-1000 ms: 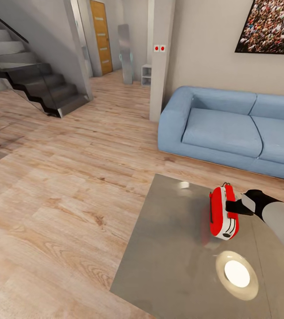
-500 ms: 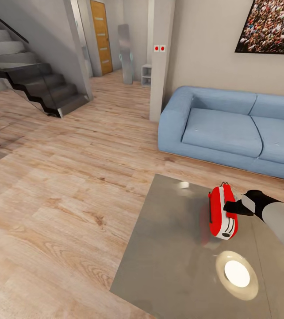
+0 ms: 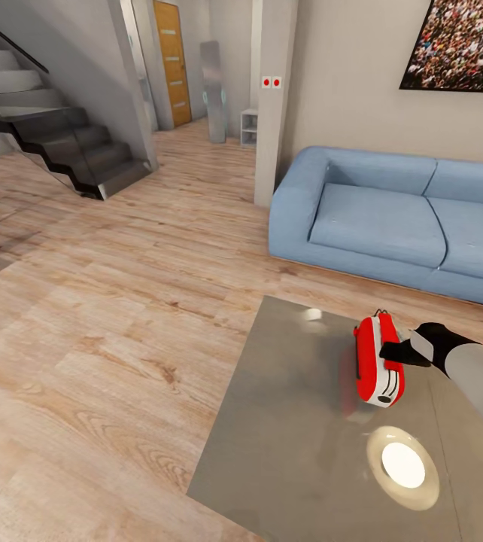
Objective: Turn on the radio receiver that's on the table in the living room.
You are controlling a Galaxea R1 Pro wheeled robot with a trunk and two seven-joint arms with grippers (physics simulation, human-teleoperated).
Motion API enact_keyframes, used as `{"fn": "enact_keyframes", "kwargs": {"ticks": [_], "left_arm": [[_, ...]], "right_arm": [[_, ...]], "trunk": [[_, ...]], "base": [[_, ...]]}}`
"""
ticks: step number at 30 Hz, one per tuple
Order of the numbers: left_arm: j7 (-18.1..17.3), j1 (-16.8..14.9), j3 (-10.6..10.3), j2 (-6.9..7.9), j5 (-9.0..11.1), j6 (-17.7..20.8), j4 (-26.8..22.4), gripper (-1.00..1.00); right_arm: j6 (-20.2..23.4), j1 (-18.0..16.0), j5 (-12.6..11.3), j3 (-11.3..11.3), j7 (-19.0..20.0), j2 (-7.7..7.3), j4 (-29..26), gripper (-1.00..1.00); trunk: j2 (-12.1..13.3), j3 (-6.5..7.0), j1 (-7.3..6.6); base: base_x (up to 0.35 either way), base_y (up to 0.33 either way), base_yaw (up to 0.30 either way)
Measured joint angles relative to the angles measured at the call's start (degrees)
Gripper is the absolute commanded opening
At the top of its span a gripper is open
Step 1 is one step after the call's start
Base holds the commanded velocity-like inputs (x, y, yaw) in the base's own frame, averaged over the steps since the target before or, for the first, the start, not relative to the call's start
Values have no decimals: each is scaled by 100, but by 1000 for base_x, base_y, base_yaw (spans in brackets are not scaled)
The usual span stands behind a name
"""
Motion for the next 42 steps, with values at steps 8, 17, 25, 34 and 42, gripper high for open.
{"fn": "enact_keyframes", "kwargs": {"ticks": [8,17,25,34,42], "left_arm": [[8,0,-5,0,0,7,0,100],[9,0,-4,0,0,9,0,100],[11,0,4,24,11,14,0,100],[11,0,4,27,9,10,0,100],[11,0,4,26,9,9,0,100]], "right_arm": [[2,3,-20,-18,6,8,6,-100],[1,3,-19,-16,8,11,5,-100],[2,3,-15,-16,5,20,4,-100],[1,3,-10,-16,8,28,4,-100],[1,3,-10,-14,2,29,4,-100]], "trunk": [[320,142,-175],[681,304,-372],[1001,447,-548],[1362,609,-746],[1683,753,-921]], "base": [[0,0,0],[0,0,0],[0,0,0],[0,0,0],[0,0,0]]}}
